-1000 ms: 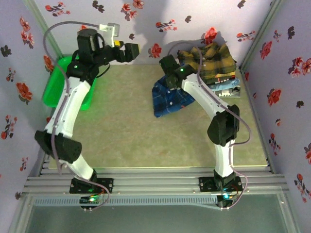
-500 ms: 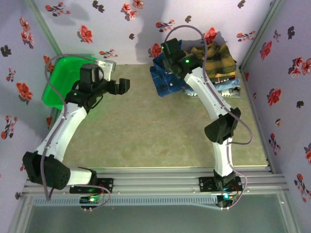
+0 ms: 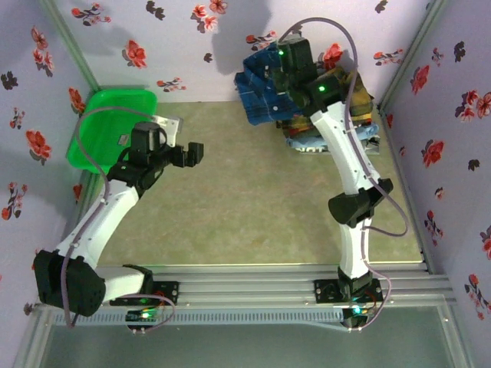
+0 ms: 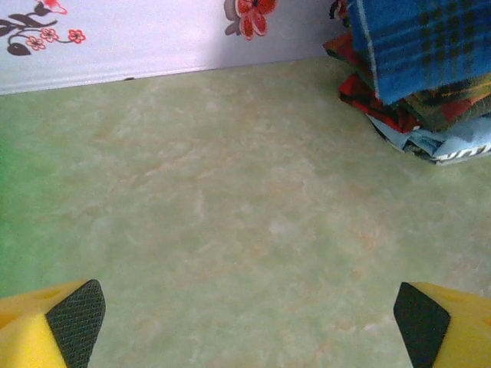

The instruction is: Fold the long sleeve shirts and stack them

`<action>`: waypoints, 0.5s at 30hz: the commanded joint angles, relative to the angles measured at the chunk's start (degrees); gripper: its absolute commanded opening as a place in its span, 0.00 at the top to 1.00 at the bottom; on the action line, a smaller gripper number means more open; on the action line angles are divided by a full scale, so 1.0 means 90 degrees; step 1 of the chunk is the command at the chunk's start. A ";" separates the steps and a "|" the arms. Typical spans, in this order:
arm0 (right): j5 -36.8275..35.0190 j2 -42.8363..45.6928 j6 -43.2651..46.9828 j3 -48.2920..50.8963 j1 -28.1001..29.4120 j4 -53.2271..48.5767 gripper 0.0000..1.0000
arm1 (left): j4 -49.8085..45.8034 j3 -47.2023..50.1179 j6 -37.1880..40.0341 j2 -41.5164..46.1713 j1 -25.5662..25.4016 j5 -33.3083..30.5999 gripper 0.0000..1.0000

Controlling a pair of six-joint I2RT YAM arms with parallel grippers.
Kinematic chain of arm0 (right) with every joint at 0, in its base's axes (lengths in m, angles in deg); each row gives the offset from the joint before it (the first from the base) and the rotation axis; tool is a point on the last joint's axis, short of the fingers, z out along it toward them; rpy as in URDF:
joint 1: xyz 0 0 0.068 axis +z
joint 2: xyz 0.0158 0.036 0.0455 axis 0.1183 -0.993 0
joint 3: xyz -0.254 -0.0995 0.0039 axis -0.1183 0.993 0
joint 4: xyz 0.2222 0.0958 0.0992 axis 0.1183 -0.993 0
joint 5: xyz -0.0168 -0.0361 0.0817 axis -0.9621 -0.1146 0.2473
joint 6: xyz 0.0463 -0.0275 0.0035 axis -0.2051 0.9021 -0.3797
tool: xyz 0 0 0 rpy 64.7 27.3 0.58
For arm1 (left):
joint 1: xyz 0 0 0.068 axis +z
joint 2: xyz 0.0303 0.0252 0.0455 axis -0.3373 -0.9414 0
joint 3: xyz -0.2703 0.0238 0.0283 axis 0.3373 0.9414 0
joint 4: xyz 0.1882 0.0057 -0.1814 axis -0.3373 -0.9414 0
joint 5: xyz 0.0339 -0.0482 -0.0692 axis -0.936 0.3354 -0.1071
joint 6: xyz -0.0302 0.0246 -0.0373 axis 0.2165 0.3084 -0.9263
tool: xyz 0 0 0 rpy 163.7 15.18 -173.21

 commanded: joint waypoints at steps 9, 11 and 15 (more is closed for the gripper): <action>0.0158 0.0546 0.0357 -0.0278 -0.0652 0.0035 1.00 | 0.0405 0.0019 0.0182 -0.0293 -0.0317 -0.0266 0.00; 0.0206 0.0548 0.0386 -0.0272 -0.0726 -0.0032 1.00 | 0.0411 0.0002 0.0179 -0.0324 -0.0312 -0.0323 0.00; 0.0282 0.0491 0.0396 -0.0257 -0.0922 -0.0242 1.00 | 0.0480 -0.0086 0.0213 -0.0389 -0.0313 -0.0343 0.00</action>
